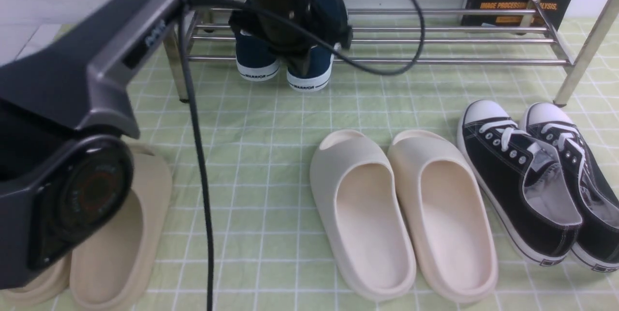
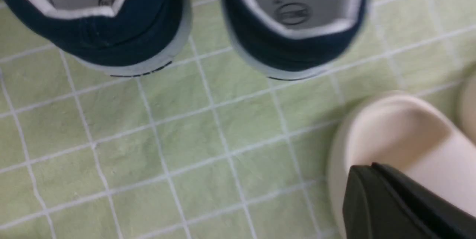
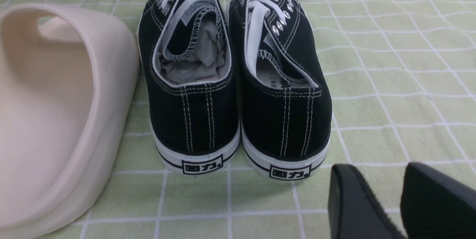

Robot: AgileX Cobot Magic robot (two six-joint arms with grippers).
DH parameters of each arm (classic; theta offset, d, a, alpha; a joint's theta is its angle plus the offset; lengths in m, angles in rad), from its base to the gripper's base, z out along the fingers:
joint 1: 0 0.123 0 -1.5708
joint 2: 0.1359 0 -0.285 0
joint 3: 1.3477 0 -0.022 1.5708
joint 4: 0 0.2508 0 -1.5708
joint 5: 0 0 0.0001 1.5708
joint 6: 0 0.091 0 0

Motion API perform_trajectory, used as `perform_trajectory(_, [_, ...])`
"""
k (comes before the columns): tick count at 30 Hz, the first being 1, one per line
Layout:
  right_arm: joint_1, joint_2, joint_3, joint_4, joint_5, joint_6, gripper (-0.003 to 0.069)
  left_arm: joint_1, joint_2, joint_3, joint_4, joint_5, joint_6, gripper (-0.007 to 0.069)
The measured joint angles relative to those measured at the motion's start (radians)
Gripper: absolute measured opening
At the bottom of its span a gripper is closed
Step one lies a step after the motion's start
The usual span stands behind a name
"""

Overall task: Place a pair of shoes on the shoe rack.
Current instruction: Use the left arm to put a shoe into the shoe rack

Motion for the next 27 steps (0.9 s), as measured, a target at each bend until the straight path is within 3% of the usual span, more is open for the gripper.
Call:
perform_trajectory(5, [0.000,0.000,0.000,0.000,0.000,0.000,0.0239,0.004,0.055,0.007,0.077,-0.148,-0.096,-0.0013])
perform_trajectory(13, [0.000,0.000,0.000,0.000,0.000,0.000,0.0239,0.001,0.063,0.008,0.065,-0.287,-0.179,-0.0013])
perform_trajectory(27, [0.000,0.000,0.000,0.000,0.000,0.000,0.0239,0.001,0.101,0.008,0.142,-0.342,-0.240,-0.0013])
